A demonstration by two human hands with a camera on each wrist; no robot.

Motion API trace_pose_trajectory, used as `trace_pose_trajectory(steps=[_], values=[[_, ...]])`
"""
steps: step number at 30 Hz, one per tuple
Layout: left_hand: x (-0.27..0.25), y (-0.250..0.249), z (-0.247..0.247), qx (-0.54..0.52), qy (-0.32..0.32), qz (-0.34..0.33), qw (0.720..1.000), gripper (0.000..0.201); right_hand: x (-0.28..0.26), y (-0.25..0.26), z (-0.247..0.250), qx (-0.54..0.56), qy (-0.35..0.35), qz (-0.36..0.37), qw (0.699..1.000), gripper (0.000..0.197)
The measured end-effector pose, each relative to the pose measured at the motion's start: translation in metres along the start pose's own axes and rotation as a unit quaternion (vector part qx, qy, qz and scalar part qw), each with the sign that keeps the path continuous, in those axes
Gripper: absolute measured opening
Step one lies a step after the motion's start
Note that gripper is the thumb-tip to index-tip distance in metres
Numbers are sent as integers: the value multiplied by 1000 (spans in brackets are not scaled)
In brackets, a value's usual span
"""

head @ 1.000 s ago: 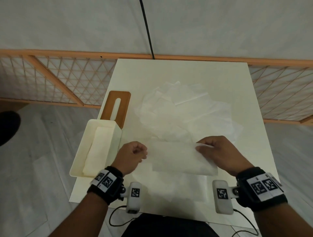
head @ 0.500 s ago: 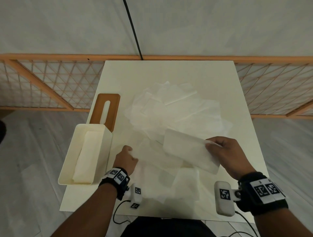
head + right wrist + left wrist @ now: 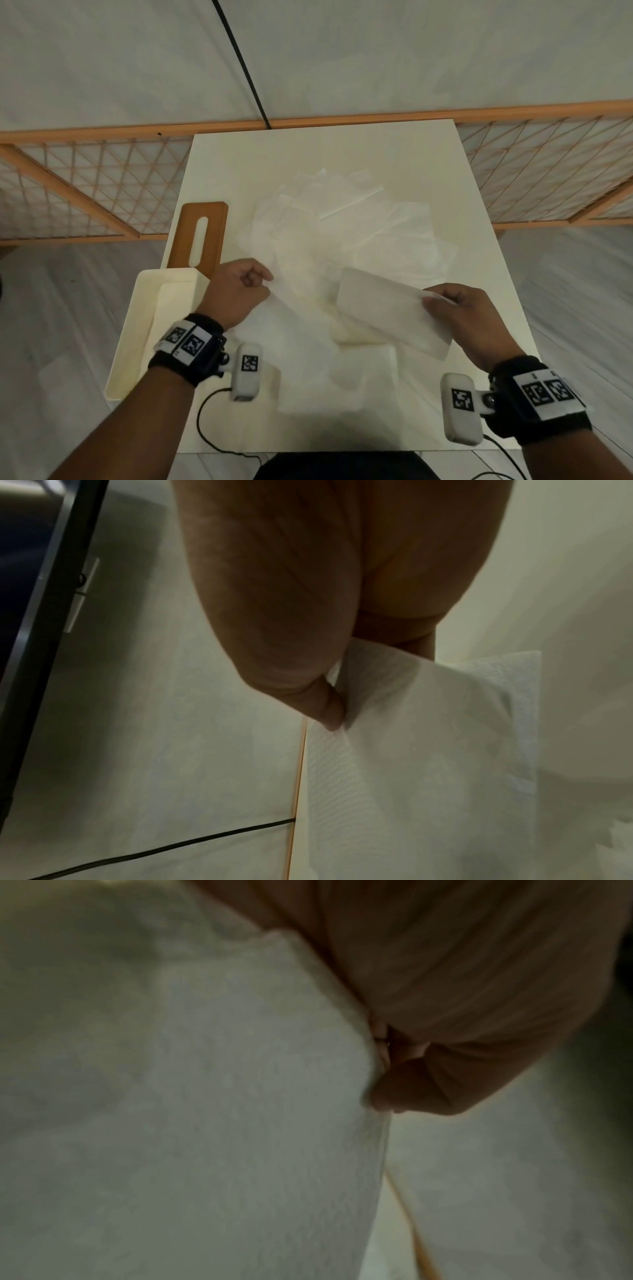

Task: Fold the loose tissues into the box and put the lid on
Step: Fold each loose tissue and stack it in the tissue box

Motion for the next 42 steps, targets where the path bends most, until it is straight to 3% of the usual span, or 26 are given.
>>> trace_pose_trajectory(steps=[4, 7, 11, 16, 20, 23, 25, 27, 30, 32, 36, 39, 42], values=[[29, -25, 15, -84, -70, -19, 994, 33, 1, 0, 1, 7, -5, -4, 1000, 21], [56, 4, 19, -111, -130, 45, 984, 30, 3, 0, 1, 7, -4, -7, 1000, 21], [71, 51, 7, -6, -169, 131, 977, 15, 2, 0, 2, 10, -3, -14, 1000, 21], [68, 92, -11, 107, -159, 159, 968, 14, 0, 4, 14, 20, -38, -10, 999, 17], [54, 109, -13, 163, -158, 186, 956, 7, 1, 12, 12, 10, -19, 2, 1000, 17], [48, 93, -12, 164, -160, 175, 958, 35, 1, 24, 3, 17, 14, 19, 1000, 16], [45, 66, -17, 95, -139, 128, 977, 44, 2, 33, -8, 19, 44, 28, 998, 16], [38, 31, -36, -41, -43, 84, 995, 56, 2, 43, -24, 32, 81, 30, 996, 15], [22, -9, -67, -218, 105, 87, 966, 83, 3, 57, -49, 52, 132, 24, 990, 14], [13, -22, -67, -239, 122, 99, 958, 75, 7, 63, -63, 56, 150, 20, 987, 12], [-6, -20, -35, -193, 30, 93, 976, 40, 18, 60, -76, 71, 137, -5, 988, 8], [-26, -4, -20, -58, -16, 46, 997, 24, 15, 47, -86, 13, 142, -3, 990, 21], [-52, 24, -29, 58, 2, 39, 998, 16, 7, 16, -101, -59, 156, -14, 986, 27]])
Point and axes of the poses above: each hand's wrist, its own x-axis towards the middle knuckle, its own z-axis out of the back of the hand, y = z × x, the point moved 8 cm from there along x, towards the middle knuckle, and after that the axes turned 1 degree about z, right-handed, at the moved point
